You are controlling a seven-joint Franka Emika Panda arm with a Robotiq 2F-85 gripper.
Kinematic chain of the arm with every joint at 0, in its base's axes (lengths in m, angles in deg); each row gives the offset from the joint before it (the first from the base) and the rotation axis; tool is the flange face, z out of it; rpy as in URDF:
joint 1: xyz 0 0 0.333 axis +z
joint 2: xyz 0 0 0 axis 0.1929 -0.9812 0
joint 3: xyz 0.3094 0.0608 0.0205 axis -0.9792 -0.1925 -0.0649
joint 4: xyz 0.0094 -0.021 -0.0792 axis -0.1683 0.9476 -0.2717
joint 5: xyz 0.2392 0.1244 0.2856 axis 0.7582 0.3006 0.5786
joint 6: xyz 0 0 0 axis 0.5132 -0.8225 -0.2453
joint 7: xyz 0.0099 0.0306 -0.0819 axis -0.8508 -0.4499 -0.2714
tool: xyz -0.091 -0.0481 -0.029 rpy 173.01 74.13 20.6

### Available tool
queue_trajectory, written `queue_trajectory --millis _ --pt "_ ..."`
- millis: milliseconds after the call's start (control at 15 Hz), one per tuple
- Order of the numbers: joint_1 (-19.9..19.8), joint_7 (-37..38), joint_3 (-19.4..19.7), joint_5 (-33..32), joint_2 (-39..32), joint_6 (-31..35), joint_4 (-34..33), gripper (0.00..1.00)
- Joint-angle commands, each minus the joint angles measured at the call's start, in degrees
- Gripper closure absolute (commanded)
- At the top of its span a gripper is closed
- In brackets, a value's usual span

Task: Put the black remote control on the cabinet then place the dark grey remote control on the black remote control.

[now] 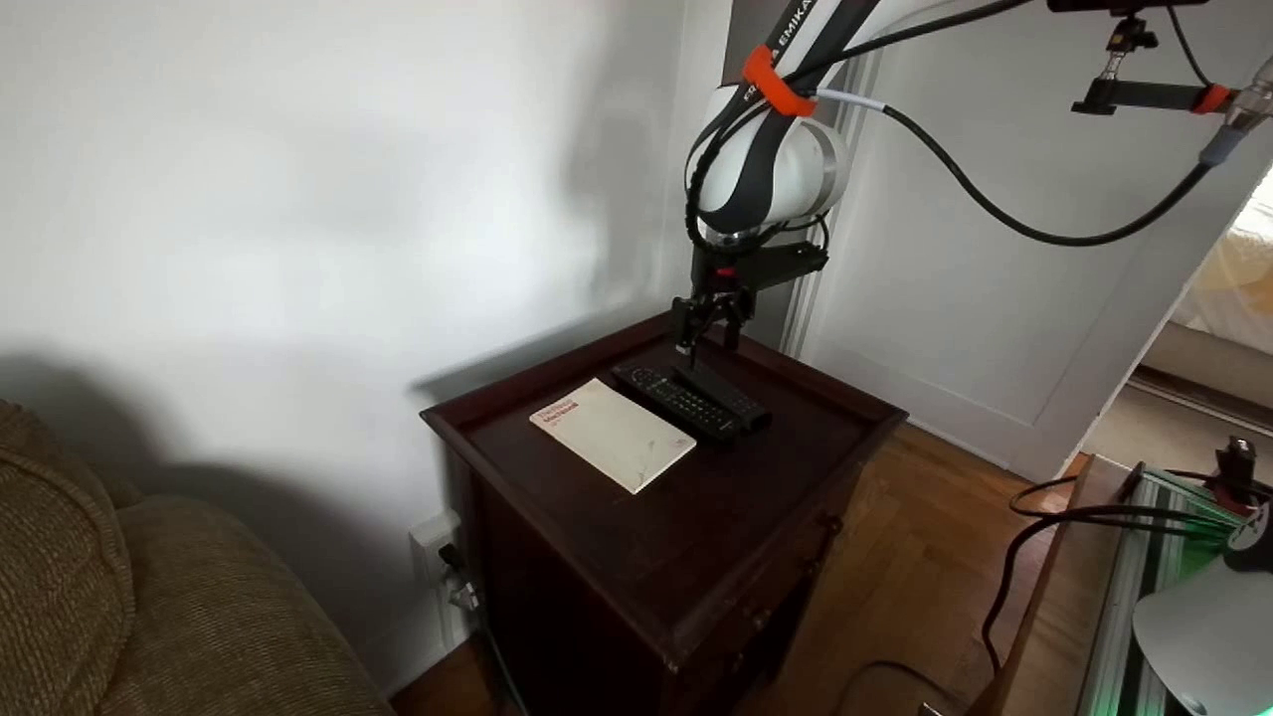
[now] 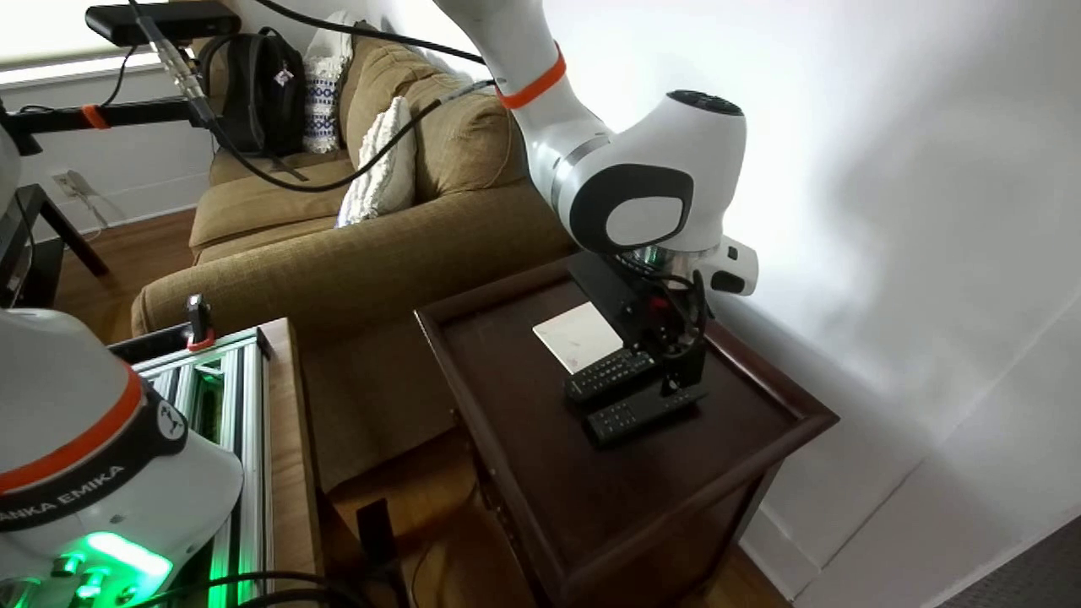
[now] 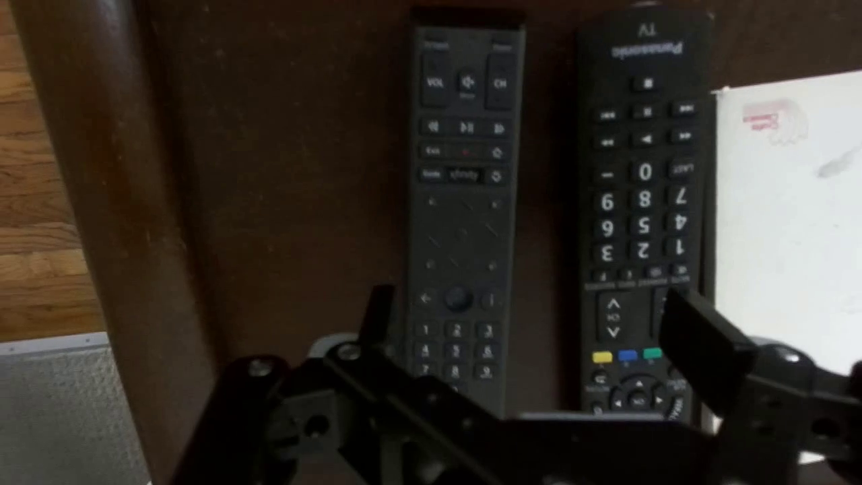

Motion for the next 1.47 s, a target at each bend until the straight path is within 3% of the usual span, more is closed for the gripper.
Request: queue_trajectory --millis 0,1000,1133,1333,1400 --pt "-0.6 0.5 1.1 -0.7 -1.0 -1.0 0.8 0.0" --pt "-4.7 -4.5 -1.5 0.1 -7.6 5.4 -3.4 0.0" --pt "-4.9 -4.8 -1.9 0.1 -8.3 5.3 -4.0 0.06" --pt "-5.0 -4.9 -2.2 0.0 -9.3 5.2 -4.9 0.08" --pt "-4.9 -4.8 -2.2 -0.1 -9.6 5.1 -5.1 0.14"
